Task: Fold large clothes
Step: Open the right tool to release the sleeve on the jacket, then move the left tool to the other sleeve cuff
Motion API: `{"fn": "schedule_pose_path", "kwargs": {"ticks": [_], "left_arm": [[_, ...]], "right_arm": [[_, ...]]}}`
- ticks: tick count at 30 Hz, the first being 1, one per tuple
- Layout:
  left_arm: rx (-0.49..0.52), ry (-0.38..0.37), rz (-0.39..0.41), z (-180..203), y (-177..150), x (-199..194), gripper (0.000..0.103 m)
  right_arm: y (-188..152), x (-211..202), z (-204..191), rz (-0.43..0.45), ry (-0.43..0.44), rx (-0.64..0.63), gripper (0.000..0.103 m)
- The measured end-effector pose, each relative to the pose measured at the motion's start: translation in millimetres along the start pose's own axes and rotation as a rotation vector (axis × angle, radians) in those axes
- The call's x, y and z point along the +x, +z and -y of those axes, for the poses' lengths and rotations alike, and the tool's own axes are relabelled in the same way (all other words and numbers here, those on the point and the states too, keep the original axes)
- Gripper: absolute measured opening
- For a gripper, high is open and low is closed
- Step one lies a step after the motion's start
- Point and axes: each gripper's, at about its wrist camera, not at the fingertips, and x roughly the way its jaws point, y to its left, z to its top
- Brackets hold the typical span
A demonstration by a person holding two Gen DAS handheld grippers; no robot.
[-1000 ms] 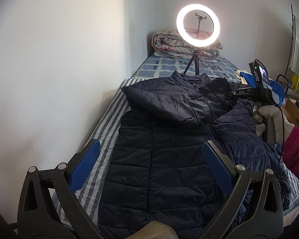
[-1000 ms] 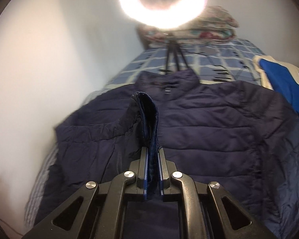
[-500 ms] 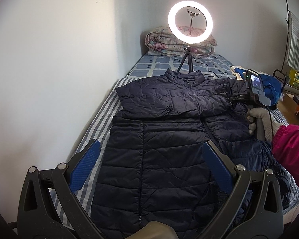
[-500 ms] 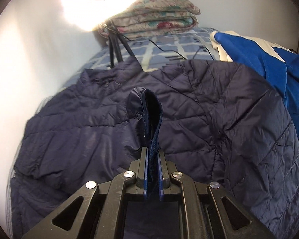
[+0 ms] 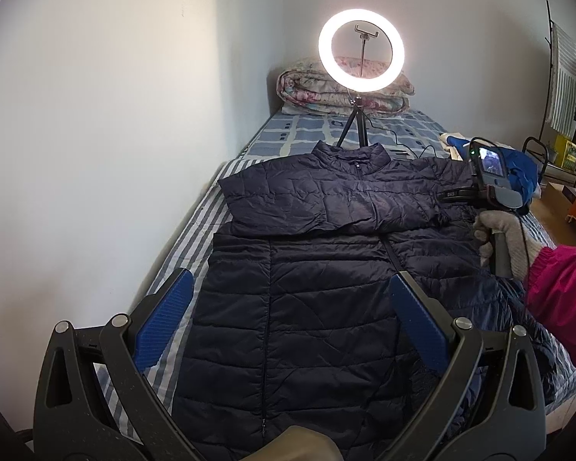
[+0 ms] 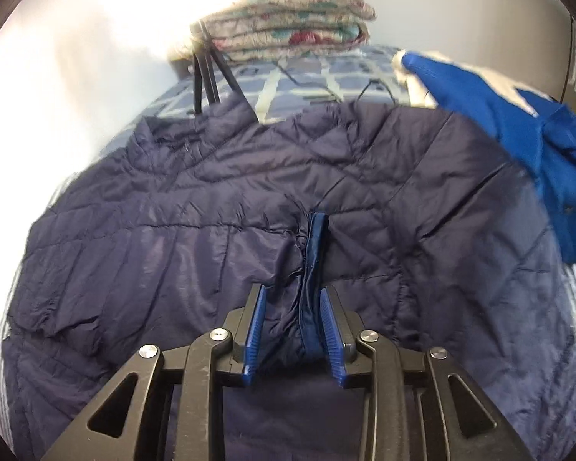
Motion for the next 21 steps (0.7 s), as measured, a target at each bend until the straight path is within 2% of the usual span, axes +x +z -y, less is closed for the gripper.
{"fn": "schedule_pose_path", "kwargs": {"ticks": [12,16,21], "left_arm": [[0.031,-0.029,0.062,25,7,-19,0.103],[0.061,-0.048,0.081,42,7,-23,0.103],[0.117,-0.104,0.09,73,5,-25,0.103]], "right_arm": [[-15,-144,3,0.14,0.015,-0.034,0.042],[-38,-205,14,0.178,-0.006,-0.041,0.047],[-74,-271,35,0.197,-0.061,-0.048,0.059]]}}
